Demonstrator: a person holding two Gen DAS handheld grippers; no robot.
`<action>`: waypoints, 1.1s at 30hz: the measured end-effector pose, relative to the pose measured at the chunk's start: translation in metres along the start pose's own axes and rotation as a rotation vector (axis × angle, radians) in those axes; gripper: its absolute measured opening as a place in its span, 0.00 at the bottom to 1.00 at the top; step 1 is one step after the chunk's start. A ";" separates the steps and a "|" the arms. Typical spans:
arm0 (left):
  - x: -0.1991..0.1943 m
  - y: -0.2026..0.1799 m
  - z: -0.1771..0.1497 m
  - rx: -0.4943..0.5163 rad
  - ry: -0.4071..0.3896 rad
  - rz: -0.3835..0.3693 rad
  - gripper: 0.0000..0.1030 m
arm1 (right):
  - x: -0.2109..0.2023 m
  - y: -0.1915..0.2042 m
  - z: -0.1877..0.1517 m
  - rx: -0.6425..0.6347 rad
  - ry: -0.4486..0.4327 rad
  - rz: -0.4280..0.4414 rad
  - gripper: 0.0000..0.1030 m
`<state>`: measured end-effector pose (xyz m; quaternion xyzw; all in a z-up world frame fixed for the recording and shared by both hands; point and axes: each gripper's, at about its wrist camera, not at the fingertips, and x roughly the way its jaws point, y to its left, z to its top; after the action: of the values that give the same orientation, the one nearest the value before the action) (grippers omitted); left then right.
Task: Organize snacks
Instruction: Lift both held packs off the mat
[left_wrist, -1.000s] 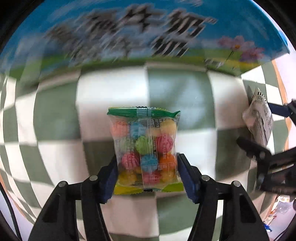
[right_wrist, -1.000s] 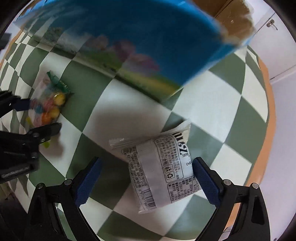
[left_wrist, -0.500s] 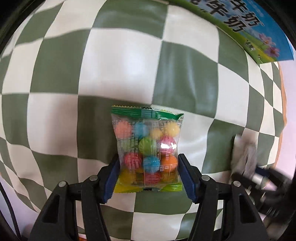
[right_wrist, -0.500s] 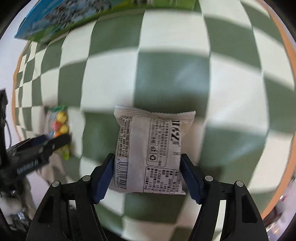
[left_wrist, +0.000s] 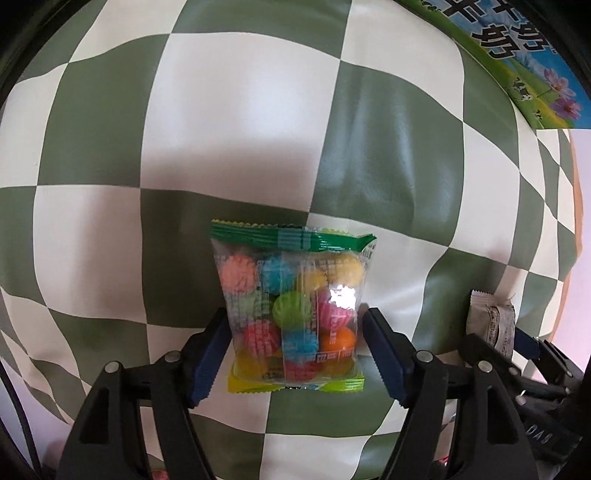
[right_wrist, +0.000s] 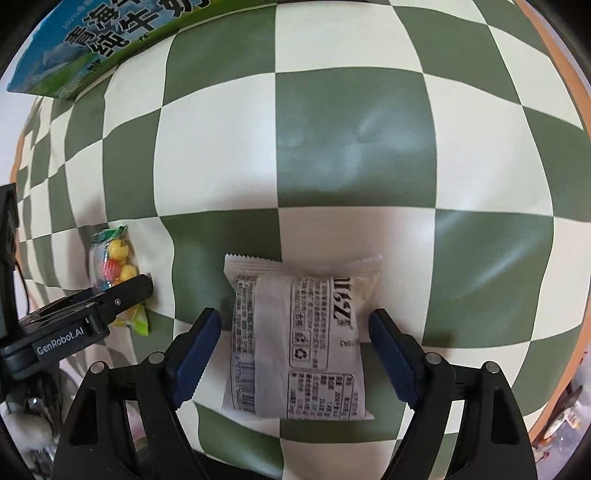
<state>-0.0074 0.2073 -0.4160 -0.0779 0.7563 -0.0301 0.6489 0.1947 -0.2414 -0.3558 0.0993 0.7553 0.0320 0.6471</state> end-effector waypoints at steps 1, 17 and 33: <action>0.005 -0.021 -0.001 0.002 -0.005 0.006 0.69 | -0.001 0.002 0.001 -0.004 -0.002 -0.009 0.82; -0.016 -0.048 0.016 0.027 -0.039 0.002 0.55 | 0.023 0.066 -0.024 -0.022 -0.030 -0.068 0.82; -0.026 -0.046 0.015 0.048 -0.016 0.009 0.49 | 0.027 0.085 -0.026 -0.030 -0.052 -0.099 0.73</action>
<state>0.0145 0.1668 -0.3858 -0.0593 0.7506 -0.0449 0.6566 0.1744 -0.1512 -0.3628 0.0527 0.7416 0.0087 0.6687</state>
